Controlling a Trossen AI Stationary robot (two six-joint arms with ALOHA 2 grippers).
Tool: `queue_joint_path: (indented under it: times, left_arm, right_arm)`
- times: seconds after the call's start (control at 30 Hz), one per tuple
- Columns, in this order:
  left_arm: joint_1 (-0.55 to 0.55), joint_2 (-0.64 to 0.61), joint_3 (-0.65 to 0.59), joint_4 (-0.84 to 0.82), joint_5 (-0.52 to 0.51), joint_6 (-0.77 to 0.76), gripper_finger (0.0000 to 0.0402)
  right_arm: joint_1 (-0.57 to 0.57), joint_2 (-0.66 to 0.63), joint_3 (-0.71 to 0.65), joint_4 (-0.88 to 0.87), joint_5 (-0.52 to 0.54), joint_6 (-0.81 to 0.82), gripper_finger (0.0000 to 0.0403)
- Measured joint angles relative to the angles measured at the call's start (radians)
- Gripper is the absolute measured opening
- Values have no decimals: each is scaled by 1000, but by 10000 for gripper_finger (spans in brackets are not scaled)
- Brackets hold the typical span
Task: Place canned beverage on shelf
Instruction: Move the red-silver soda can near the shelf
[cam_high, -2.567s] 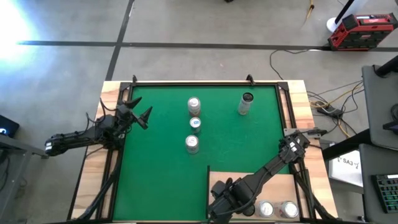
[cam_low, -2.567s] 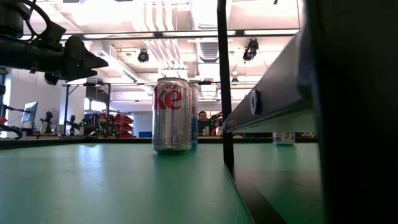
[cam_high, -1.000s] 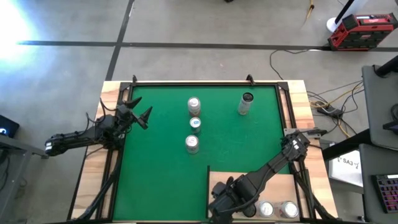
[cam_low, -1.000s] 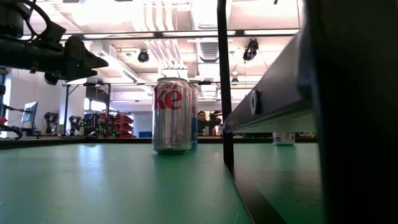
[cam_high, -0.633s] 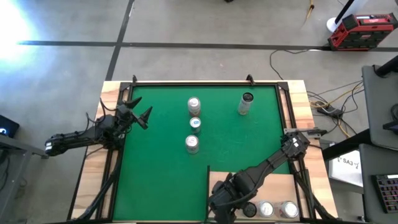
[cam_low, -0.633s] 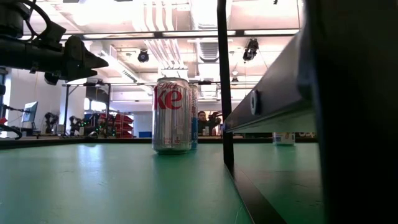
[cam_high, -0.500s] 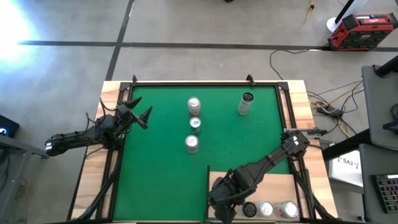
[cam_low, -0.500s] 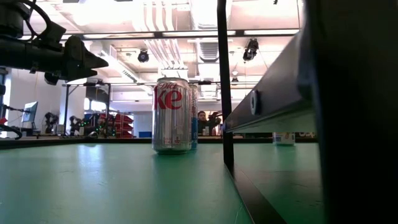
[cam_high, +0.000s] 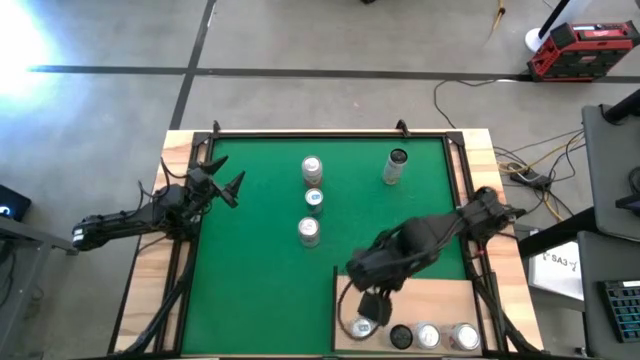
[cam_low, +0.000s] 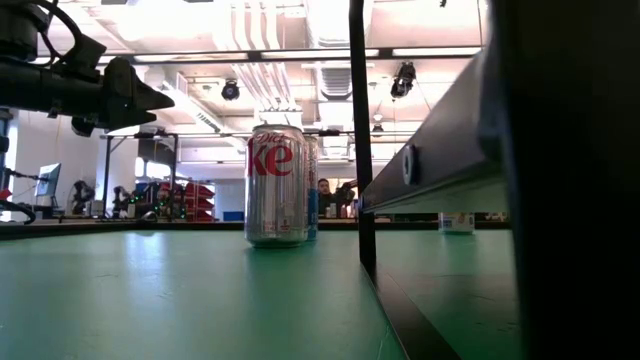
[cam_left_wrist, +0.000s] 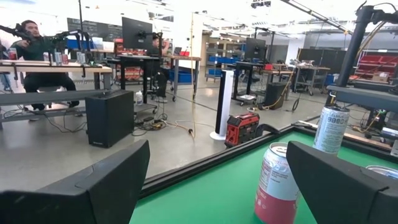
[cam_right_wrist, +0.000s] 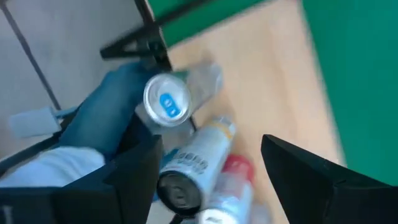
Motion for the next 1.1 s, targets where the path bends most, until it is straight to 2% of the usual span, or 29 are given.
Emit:
queue_joint_path:
  times: [0.13,0.37,0.43,0.57,0.87,1.1]
  left_arm:
    - [0,0,0,0,0,0,363]
    - [0,0,0,0,0,0,363]
    - [0,0,0,0,0,0,363]
    - [0,0,0,0,0,0,363]
    - [0,0,0,0,0,0,363]
    - [0,0,0,0,0,0,363]
  right_arm:
    - [-9,-77,0,2,119,-57,259]
    - [17,-172,-39,45,524,-46,266]
    - [24,-190,-84,79,583,-46,272]
    - [24,-232,-231,161,586,3,280]
    - [16,-469,-676,358,589,372,274]
    - [-28,-612,-883,349,586,708,279]
